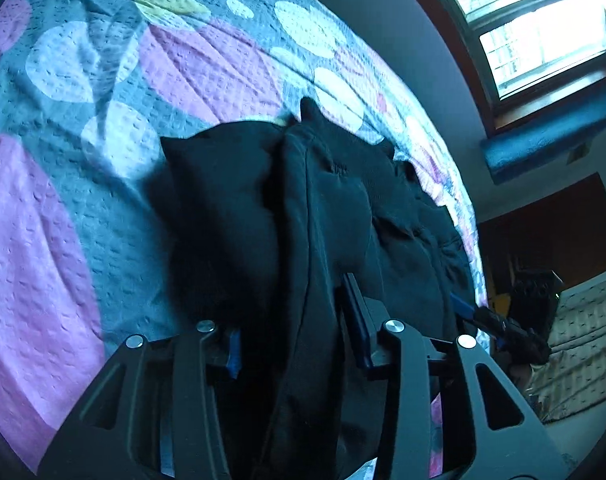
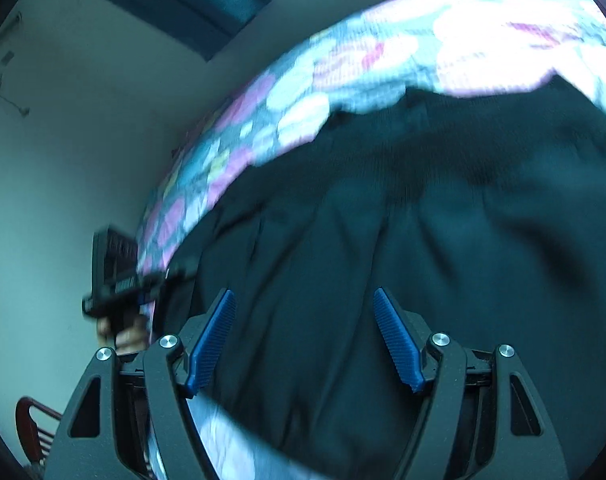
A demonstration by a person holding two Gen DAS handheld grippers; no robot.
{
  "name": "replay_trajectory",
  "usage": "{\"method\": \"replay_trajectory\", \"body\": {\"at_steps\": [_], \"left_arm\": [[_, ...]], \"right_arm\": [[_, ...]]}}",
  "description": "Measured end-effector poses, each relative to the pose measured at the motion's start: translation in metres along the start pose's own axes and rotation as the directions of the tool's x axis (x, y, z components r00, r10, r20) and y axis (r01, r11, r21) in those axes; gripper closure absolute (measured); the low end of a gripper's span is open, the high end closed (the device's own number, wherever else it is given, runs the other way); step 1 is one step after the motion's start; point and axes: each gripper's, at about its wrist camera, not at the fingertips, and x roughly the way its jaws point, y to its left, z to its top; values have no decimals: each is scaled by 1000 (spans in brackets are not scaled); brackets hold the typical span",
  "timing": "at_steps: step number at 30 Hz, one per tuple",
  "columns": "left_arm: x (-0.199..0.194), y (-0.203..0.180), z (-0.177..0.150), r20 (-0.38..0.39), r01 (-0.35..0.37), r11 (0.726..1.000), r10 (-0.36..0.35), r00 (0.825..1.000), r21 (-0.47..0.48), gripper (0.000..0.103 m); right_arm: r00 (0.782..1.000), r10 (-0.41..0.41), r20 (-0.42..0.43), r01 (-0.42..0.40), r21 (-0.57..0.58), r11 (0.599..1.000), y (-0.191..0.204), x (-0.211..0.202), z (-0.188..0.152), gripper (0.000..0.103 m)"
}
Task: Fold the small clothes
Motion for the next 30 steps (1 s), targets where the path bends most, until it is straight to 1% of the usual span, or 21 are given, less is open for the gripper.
{"method": "replay_trajectory", "body": {"at_steps": [1,3,5,7,8,11,13,14,16,17,18,20,22,23,26,30], "left_arm": [[2,-2,-3,-4,-16,1000,16,1000,11,63],[2,-4,-6,-4,-25,999,25,1000,24,63],[4,-4,-7,-5,-29,999,29,1000,21,63],[7,-4,-5,-11,-34,999,34,999,8,65],[7,-2,-4,-11,-29,1000,29,1000,-3,67],[8,3,-2,-13,-15,999,14,1000,-30,69],[5,7,-3,-11,-18,999,17,1000,-33,69],[4,7,-3,-8,-22,999,22,1000,-30,70],[4,4,-4,-8,-34,999,34,999,-24,70],[4,2,-4,-8,-40,999,40,999,-19,71],[4,-1,-4,-5,-51,999,51,999,-8,72],[2,-11,-4,5,-90,996,90,996,21,77],[-3,-24,-3,26,-94,995,93,995,45,80],[-6,-28,-2,33,-92,994,91,995,51,83],[-16,-54,2,56,-80,993,75,996,89,86],[-25,-108,0,84,-113,979,100,991,171,87]], "right_arm": [[1000,0,-11,0,1,1000,0,0,-8,32],[999,-34,-10,33,-40,999,0,3,-22,32],[1000,-27,3,27,-66,997,-4,8,-25,32],[1000,17,26,-17,-14,1000,-11,5,-23,32],[999,24,39,-24,4,1000,-10,0,-24,32],[997,-5,83,4,18,1000,1,-19,-35,32],[995,7,102,-9,14,1000,9,-31,-49,32],[995,12,95,-13,11,1000,12,-32,-55,32],[999,-9,31,9,4,1000,13,-25,-68,32],[1000,-23,7,23,11,1000,7,-17,-71,32],[1000,-10,8,10,23,1000,-3,-8,-74,32],[996,62,57,-65,52,997,-17,-4,-76,32],[992,102,68,-108,90,990,-22,-9,-75,32],[992,110,64,-115,93,989,-23,-9,-73,32],[990,128,65,-133,97,986,-28,-6,-72,31],[985,157,71,-162,76,984,-28,-4,-75,29]]}}
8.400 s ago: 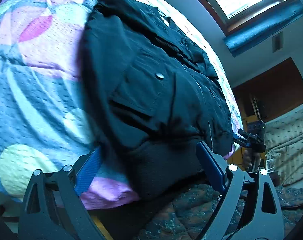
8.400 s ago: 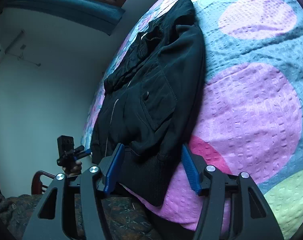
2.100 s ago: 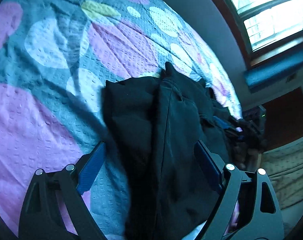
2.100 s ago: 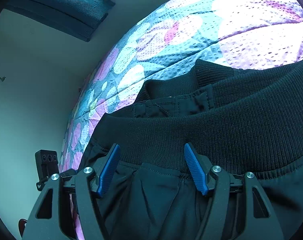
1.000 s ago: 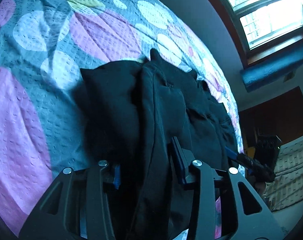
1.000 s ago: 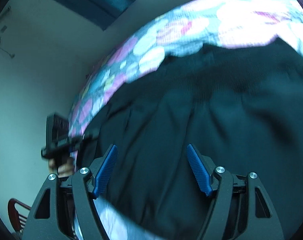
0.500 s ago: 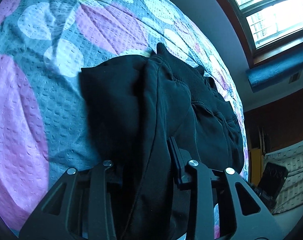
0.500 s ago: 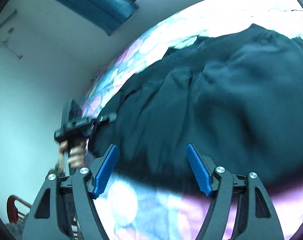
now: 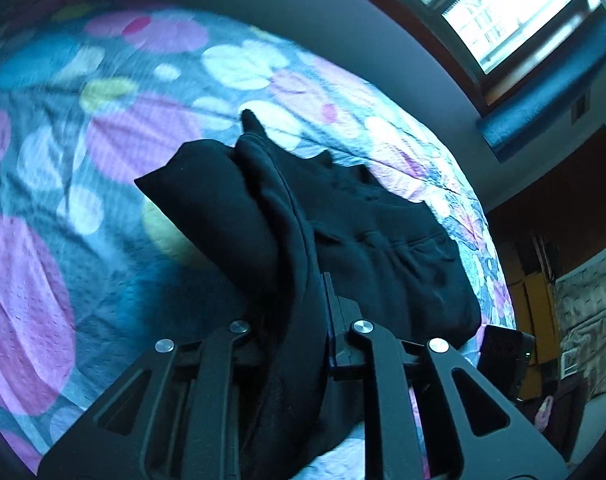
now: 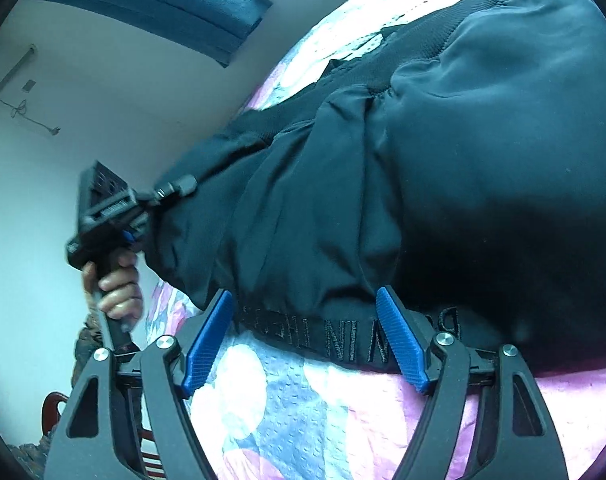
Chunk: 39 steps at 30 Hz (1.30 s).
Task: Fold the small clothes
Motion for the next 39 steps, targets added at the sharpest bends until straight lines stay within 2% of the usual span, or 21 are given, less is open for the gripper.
{"method": "replay_trajectory", "body": {"at_steps": [5,8,13,17,22,26,29,31,33,35,37,39], "left_arm": [[1,-75,9,-1,-68,990,69,998,124,87],[10,-120,13,-8,-126,977,129,992,171,87],[40,-188,13,-34,-150,963,162,986,226,87],[81,-246,0,-49,-174,939,197,979,298,87],[149,-279,-24,-95,-221,920,264,960,323,87],[197,-283,-44,-125,-263,905,319,939,334,87],[216,-288,-59,-80,-314,874,367,927,369,87],[216,-289,-64,-47,-312,875,353,935,370,86],[211,-284,-66,-27,-271,897,299,954,350,81],[204,-278,-68,-36,-175,928,197,980,328,63],[201,-281,-73,-25,-125,934,141,990,335,52],[194,-287,-81,16,-118,928,120,993,353,47]], "right_arm": [[1000,29,9,-28,-13,1000,-5,-7,-3,28],[998,62,2,-62,26,998,-9,-15,1,28],[999,38,37,-39,41,998,-24,-56,-3,28],[995,48,89,-55,82,995,-42,-101,-13,28],[985,47,164,-69,132,989,-67,-154,-31,28],[979,33,201,-72,191,979,-90,-180,-47,28],[974,23,224,-77,234,969,-106,-192,-55,28],[969,35,245,-100,260,961,-115,-195,-50,28],[963,50,267,-123,266,956,-116,-203,-48,28],[958,55,283,-131,258,957,-115,-208,-47,28],[953,70,294,-148,251,957,-113,-210,-45,28],[949,79,305,-162,256,953,-113,-209,-43,28]]}}
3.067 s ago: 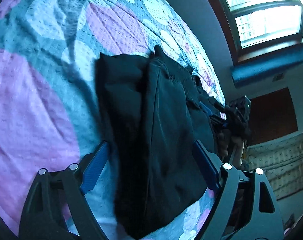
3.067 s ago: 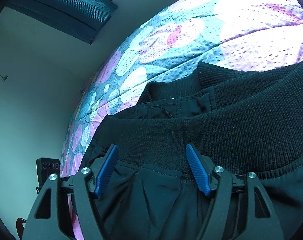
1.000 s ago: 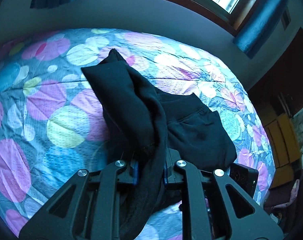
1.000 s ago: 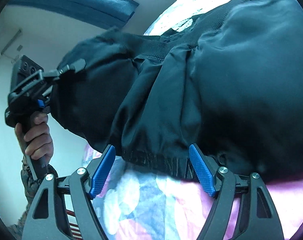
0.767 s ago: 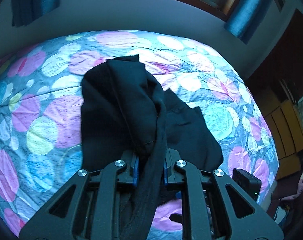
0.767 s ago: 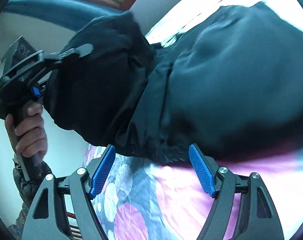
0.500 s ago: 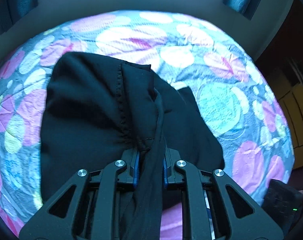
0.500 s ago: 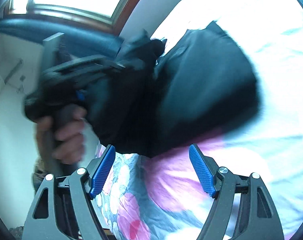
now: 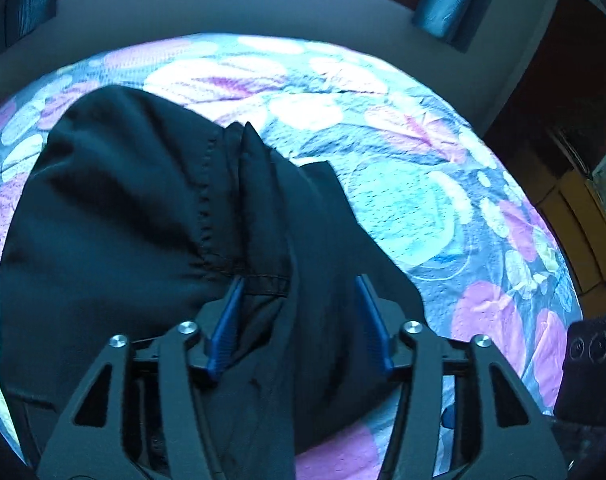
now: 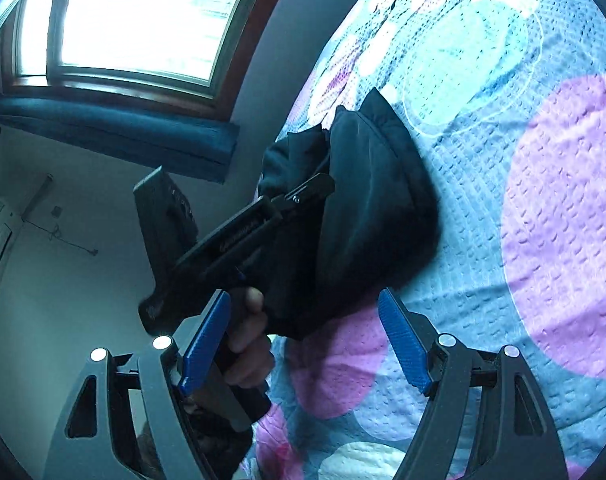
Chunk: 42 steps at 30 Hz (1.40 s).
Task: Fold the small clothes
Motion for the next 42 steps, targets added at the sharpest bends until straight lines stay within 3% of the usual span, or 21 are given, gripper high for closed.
{"method": "replay_trajectory", "body": {"at_steps": [3,9,13,18,20,23,25,30,36,38,40,41,42], "left_arm": [[-22,-7,-13,67,-16,1000,15,998,12,45],[-80,-6,-48,188,87,996,-90,978,28,38],[-102,-11,-66,240,53,996,-69,968,73,33],[-133,22,-95,279,24,999,-29,960,22,31],[-152,41,-111,345,-54,998,61,937,-29,30],[-174,72,-135,433,-153,984,176,884,-89,24],[-165,84,-136,382,-178,981,192,904,-72,24],[-154,111,-142,309,-177,977,207,928,-123,24],[-142,137,-158,236,-187,968,223,946,-168,23],[-137,138,-159,214,-194,964,231,949,-182,23],[-133,141,-159,192,-187,964,224,956,-190,23],[-132,142,-159,188,-186,963,223,956,-194,23],[-134,143,-159,191,-184,963,222,956,-198,23]], "right_arm": [[1000,1,10,-1,10,1000,0,-3,3,28],[1000,4,11,-4,9,1000,3,-5,18,28],[999,21,-28,-21,6,1000,13,20,24,28],[992,43,-115,-39,31,999,24,57,26,27],[988,70,-135,-65,37,997,28,71,29,27],[986,71,-153,-61,68,996,34,98,36,27],[977,80,-195,-66,80,995,41,124,38,27],[973,-131,-190,128,-26,991,64,163,41,26],[965,-167,-202,160,-52,986,75,160,49,26],[954,-189,-232,182,-49,982,78,169,51,21],[929,-258,-264,236,-112,965,87,187,48,20],[913,-301,-274,263,-167,950,92,196,45,23],[903,-336,-268,280,-226,933,97,205,43,40]]}}
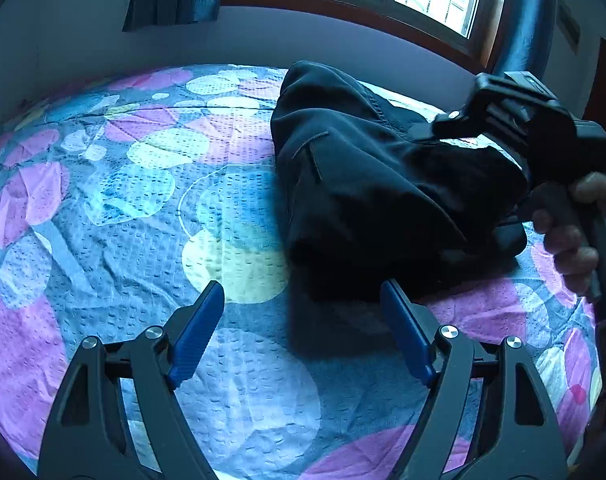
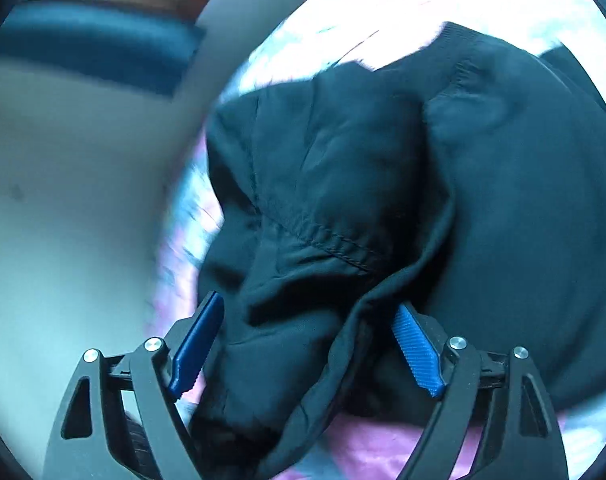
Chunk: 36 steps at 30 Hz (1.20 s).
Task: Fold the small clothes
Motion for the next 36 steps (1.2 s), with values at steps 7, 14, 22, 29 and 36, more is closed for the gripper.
{"method": "replay_trajectory", "body": {"at_steps": [7,14,22,29,36], "left_arm": [[-10,-14,-3,39,29,998,-31,999,52,21],[7,-53,4,70,-42,990,33,997,137,19],[49,-58,17,-65,-21,996,27,997,89,15],[59,-52,17,-103,-10,999,15,995,52,15],[62,-50,23,-106,-18,999,21,994,28,15]], "right_arm": [[993,57,107,-39,-167,985,20,-50,19,87],[970,87,229,-75,-59,995,-57,-114,24,88],[954,210,216,-249,172,953,-166,-96,9,80],[954,182,237,-211,105,972,-152,-139,-17,39],[984,57,168,-57,-2,998,-122,-124,-19,86]]}}
